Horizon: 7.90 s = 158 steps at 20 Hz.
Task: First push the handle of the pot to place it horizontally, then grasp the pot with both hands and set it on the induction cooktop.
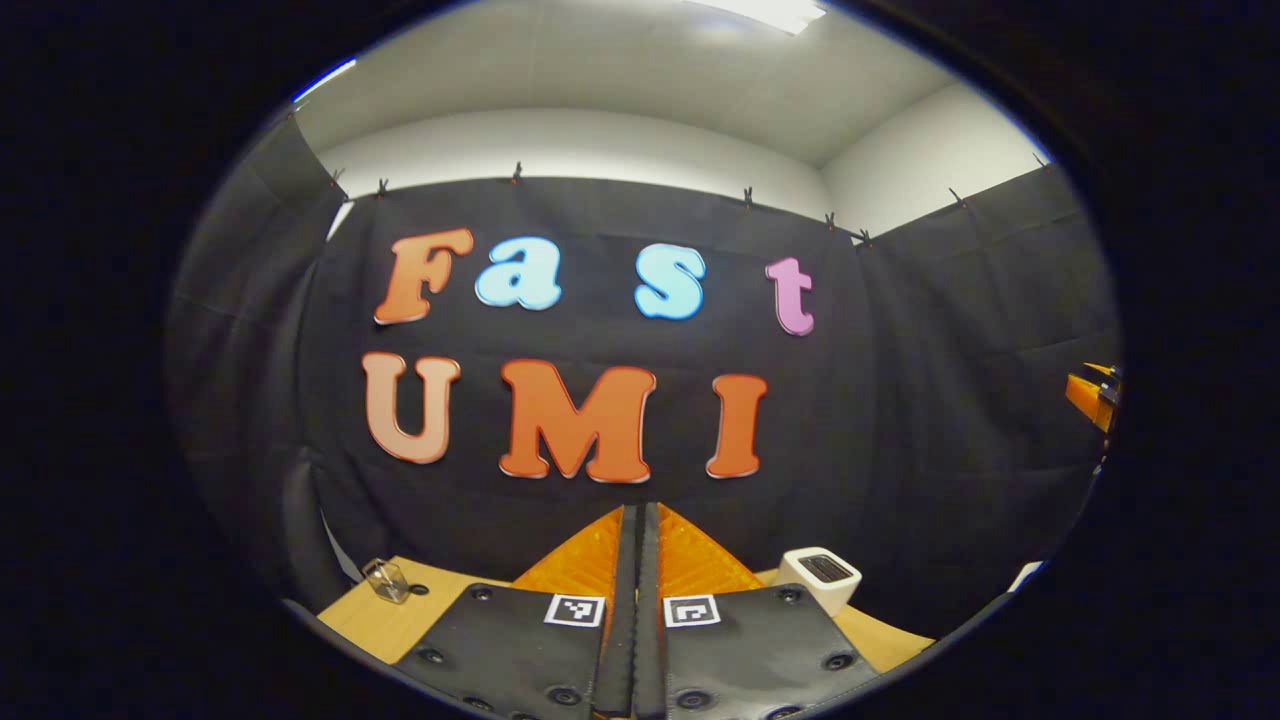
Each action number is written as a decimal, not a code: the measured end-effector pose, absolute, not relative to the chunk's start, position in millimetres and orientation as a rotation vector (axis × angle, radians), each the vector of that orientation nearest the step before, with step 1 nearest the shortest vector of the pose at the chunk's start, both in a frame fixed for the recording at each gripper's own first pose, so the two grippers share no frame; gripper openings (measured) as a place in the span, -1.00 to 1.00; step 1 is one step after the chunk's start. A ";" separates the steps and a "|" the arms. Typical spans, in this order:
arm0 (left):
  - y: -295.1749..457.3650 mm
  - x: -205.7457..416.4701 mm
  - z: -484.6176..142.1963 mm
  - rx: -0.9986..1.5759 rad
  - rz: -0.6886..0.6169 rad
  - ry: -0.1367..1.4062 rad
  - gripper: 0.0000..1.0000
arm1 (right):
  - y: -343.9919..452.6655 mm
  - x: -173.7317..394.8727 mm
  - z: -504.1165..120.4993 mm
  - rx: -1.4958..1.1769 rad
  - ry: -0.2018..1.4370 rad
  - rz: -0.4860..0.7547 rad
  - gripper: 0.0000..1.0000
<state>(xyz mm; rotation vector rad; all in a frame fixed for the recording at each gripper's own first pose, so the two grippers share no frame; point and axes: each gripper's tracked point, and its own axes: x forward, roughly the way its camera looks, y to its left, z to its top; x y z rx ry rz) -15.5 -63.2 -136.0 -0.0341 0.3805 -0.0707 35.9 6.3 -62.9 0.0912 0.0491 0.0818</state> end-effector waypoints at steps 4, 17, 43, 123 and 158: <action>-57.7 -37.5 -210.5 -0.127 -0.077 0.640 -0.85 | 20.4 35.0 -71.5 0.086 0.081 0.081 0.90; -90.5 -184.4 -378.1 -0.216 -0.018 1.301 -0.80 | 54.1 41.9 -117.4 0.102 0.167 0.145 0.90; -161.0 -344.3 -494.1 -0.418 0.118 1.909 -0.84 | 41.1 31.5 -138.2 0.120 0.225 0.163 0.90; -39.2 -96.4 -613.5 -0.092 0.004 1.527 0.97 | 154.1 23.4 -340.5 0.159 0.786 0.151 0.91; -19.9 -80.6 -621.1 0.007 0.163 1.322 0.37 | 372.4 -26.2 -593.2 0.106 1.306 0.512 0.09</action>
